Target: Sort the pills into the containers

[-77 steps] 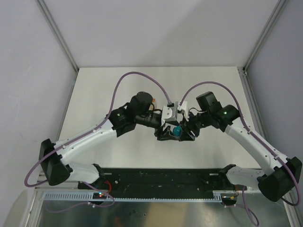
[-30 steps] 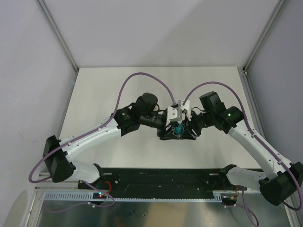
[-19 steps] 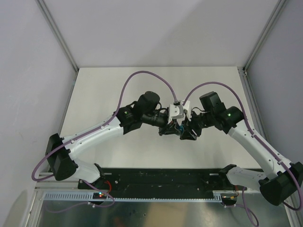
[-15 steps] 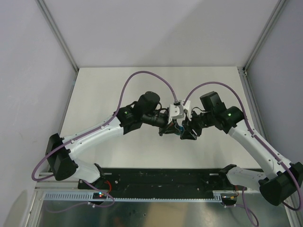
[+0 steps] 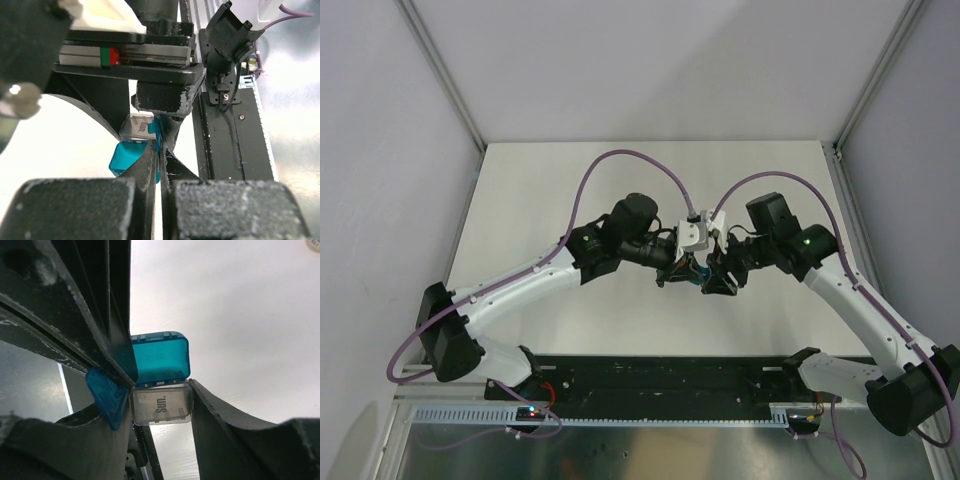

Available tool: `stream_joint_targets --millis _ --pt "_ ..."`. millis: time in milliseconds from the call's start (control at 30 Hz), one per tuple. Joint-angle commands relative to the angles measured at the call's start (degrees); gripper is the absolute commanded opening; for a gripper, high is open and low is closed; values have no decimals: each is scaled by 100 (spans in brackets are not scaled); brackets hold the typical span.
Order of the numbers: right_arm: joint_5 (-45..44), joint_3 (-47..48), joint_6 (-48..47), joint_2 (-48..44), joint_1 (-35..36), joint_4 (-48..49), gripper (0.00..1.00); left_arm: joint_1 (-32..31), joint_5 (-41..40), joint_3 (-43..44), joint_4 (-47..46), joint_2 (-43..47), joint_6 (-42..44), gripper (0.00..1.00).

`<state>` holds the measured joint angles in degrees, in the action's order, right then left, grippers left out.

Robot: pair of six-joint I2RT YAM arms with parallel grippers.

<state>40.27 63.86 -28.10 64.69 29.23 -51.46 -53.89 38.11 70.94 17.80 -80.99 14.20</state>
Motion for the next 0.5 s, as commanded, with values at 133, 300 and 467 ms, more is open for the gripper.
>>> stream_joint_targets --millis 133,300,467 --pt "270 49 101 -208 -139 59 59 -8 -67 -117 23 149 225 0" --pt "306 48 69 -248 -155 26 64 -1 -72 -129 28 143 225 0" --pt "341 4 20 -272 -156 11 65 13 -13 -106 24 157 176 0"
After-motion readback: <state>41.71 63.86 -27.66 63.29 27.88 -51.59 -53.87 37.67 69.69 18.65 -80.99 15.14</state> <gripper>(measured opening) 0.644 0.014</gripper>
